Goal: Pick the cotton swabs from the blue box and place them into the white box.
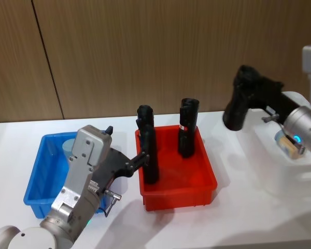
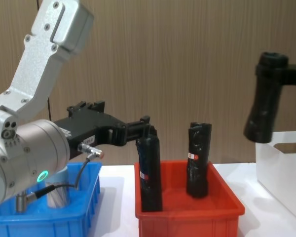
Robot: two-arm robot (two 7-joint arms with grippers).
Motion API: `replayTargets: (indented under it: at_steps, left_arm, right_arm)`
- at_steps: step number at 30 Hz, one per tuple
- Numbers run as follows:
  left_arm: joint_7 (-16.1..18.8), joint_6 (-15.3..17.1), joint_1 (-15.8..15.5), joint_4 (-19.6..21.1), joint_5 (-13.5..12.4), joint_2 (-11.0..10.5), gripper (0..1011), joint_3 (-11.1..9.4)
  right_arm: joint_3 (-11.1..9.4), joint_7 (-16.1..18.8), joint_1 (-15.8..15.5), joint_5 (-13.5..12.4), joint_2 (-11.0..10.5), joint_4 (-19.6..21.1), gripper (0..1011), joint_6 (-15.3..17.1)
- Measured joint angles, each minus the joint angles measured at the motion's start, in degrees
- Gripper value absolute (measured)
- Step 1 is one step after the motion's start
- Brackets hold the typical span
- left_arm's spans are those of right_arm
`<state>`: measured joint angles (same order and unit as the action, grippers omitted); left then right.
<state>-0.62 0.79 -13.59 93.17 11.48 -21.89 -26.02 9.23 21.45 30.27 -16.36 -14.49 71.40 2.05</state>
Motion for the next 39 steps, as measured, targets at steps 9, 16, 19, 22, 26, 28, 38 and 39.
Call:
replayTargets:
  at_steps: [9,16,19,22,26,28,38,39]
  left_arm:
    - [0.00,0.00,0.00,0.00,0.00,0.00,1004,0.00]
    - [0.00,0.00,0.00,0.00,0.00,0.00,1004,0.00]
    - [0.00,0.00,0.00,0.00,0.00,0.00,1004,0.00]
    - [0.00,0.00,0.00,0.00,0.00,0.00,1004,0.00]
    - [0.00,0.00,0.00,0.00,0.00,0.00,1004,0.00]
    - [0.00,0.00,0.00,0.00,0.00,0.00,1004,0.00]
    - [0.00,0.00,0.00,0.00,0.00,0.00,1004,0.00]
    - [0.00,0.00,0.00,0.00,0.00,0.00,1004,0.00]
  right_arm:
    - [-1.99,-5.43,-0.81,1.93,-1.87,1.90,352,2.03]
    - [-3.45,-8.71,-0.56,3.42,-3.05,0.50,352,3.62]
    - [-3.98,-9.66,-0.13,3.96,-3.46,-0.94,352,4.11]
    - [-4.37,-10.33,0.35,4.30,-3.75,-2.42,352,4.48]
    - [-4.75,-10.86,0.89,4.54,-4.01,-4.10,352,4.81]
    - [-4.92,-11.01,1.20,4.66,-4.11,-4.98,352,4.94]
    - [-5.41,-10.99,1.97,4.69,-4.39,-7.43,515,5.19]
    - [-5.45,-10.96,1.99,4.63,-4.42,-7.56,529,5.19]
